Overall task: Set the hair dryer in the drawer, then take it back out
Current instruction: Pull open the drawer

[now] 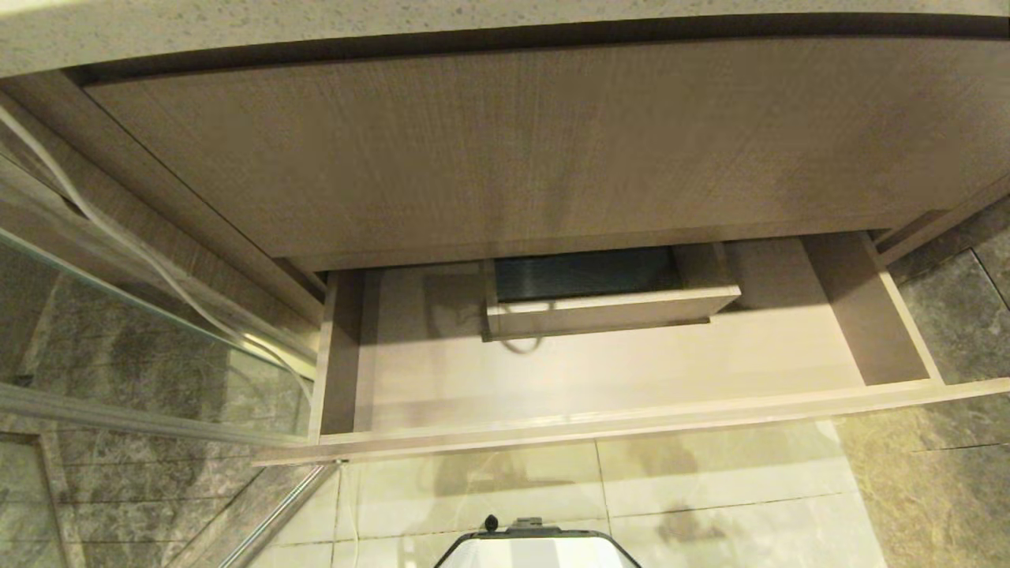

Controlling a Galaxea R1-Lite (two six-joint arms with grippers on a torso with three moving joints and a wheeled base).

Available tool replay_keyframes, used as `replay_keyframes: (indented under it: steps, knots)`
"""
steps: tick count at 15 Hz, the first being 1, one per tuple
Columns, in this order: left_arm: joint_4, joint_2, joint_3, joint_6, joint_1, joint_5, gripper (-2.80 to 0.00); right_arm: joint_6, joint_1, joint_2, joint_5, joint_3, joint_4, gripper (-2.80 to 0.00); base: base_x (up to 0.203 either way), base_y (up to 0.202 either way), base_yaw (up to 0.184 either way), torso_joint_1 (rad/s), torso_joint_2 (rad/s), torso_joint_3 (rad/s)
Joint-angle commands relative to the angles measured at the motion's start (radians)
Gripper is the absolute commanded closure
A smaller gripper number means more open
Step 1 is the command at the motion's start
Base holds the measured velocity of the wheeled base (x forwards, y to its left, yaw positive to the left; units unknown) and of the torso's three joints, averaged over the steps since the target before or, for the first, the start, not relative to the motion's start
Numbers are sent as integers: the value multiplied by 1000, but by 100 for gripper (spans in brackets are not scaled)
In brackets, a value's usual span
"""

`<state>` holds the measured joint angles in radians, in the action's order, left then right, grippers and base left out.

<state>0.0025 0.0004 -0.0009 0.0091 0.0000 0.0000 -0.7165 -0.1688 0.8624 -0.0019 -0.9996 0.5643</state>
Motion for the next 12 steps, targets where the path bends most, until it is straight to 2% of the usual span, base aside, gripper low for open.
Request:
replay_keyframes:
  steps: [1, 3, 5, 12]
  knots:
    - [-1, 0, -1, 0, 0, 0, 0, 108, -13, -24, -3, -9, 4, 0, 0, 0, 0, 0, 0, 0]
    - [0, 0, -1, 0, 0, 0, 0, 313, -16, -23, -2, -12, 19, 0, 0, 0, 0, 0, 0, 0]
    - [-1, 0, 0, 0, 0, 0, 0, 436, -18, -24, -1, -13, 39, 0, 0, 0, 0, 0, 0, 0]
    - [-1, 0, 0, 0, 0, 0, 0, 443, -16, -52, 12, -6, 65, 0, 0, 0, 0, 0, 0, 0]
